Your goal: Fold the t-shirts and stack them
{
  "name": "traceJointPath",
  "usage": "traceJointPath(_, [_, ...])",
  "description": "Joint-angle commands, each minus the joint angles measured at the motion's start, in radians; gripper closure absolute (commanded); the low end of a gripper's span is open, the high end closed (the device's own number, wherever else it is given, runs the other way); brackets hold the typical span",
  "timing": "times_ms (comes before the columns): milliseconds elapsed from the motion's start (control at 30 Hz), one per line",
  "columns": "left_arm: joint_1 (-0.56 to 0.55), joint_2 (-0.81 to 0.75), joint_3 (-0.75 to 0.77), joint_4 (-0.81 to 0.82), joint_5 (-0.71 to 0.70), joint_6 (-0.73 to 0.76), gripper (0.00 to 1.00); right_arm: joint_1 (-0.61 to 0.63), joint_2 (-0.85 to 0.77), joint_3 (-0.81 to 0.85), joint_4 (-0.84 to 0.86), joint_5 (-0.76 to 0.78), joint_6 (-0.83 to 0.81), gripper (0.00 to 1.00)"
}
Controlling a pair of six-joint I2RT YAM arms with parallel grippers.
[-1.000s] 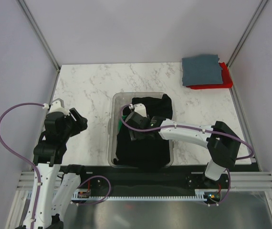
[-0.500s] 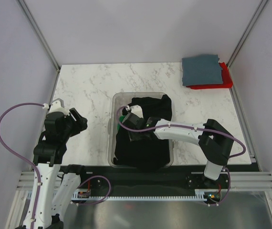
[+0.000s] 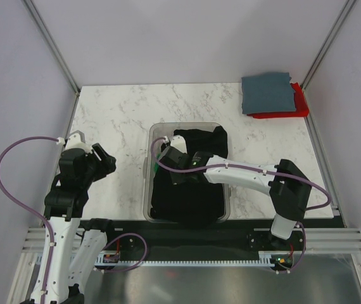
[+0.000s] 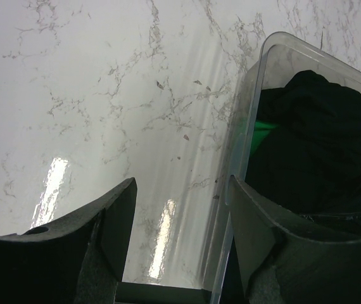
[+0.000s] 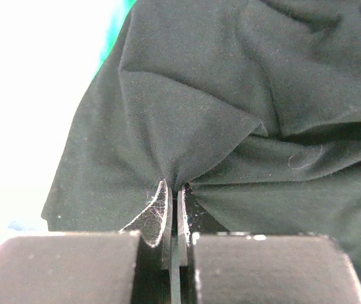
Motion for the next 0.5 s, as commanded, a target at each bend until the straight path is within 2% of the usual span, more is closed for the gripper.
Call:
traceJointPath(0, [0.009,-0.004,0.0,0.016,-0.014,-0.035,0.33,0.008,-0.076,0.074,-0.029,0.054,-0.013,1.0])
traceJointPath(233, [0.009,0.003,-0.002,0.016,-0.016,-0.033,0.33,-0.007,-0.163,0.29,-0.17,0.192,-0.111,1.0])
traceJointPath(467, [0.009,0.009,-0.002,0.014,-0.017,-0.036,0.33,-0.092,-0.401,0.502,-0.279,0.462,-0.263,1.0])
